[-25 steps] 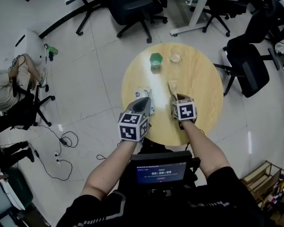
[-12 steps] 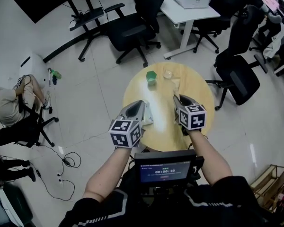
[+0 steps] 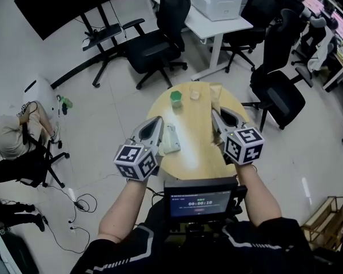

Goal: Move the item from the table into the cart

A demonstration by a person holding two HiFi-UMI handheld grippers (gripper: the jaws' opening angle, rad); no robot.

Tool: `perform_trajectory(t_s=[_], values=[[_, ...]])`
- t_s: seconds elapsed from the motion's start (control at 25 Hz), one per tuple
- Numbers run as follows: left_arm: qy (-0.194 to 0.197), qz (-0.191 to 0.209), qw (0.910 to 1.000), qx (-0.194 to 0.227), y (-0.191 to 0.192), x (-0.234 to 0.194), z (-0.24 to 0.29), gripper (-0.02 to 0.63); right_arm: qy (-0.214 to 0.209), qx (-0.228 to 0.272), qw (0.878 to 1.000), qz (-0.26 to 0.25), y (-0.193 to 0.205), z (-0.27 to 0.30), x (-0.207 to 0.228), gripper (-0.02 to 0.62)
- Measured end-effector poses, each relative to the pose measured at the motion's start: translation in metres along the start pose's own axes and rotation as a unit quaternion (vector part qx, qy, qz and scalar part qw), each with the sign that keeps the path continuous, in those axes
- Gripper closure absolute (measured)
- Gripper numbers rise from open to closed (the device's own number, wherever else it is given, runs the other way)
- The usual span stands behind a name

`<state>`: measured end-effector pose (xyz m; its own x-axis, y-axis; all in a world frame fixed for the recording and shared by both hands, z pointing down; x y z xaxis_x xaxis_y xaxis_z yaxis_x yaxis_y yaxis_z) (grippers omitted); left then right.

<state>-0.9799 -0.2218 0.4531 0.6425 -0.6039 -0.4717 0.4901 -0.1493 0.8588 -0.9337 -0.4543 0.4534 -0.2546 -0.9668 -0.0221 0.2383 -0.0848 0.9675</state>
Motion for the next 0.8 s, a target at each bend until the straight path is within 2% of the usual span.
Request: perform_trajectory(t_s=[0.16,0.36,0.6,0.8], values=[[0.032,0.008,0.9994,0.01,-0.008,0.025,-0.007,0.603,0.006,0.035,0.999,-0.009,-0.027,-0.038,0.004,0.552],[0.043,0.033,0.9976,0.044,-0.003,0.058,0.0,0.603,0.021,0.052,0.998,-0.022,-0.027,-0.078,0.025,0.552],[0.07,0.039,0.9955,0.05,-0.015,0.086,0.017,0.603,0.032,0.061,0.997,-0.024,-0.036,-0.098,0.043,0.552],[0.122,0.055,0.9898,0.048,-0.022,0.115,0.036,0.603,0.069,0.076,0.994,-0.032,-0.044,-0.121,0.059,0.552]])
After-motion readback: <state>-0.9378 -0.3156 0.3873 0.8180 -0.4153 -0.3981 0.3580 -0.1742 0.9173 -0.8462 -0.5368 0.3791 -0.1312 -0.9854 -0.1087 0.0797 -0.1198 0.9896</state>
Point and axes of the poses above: the fingertips, and each gripper's own axes: z forward along the fingers, x to its right, y out of its underside, the point moved 6 cm from there along -z, backward along the fingers, and after that the axes turned 13 degrees about -z, right-handed, at the moved point
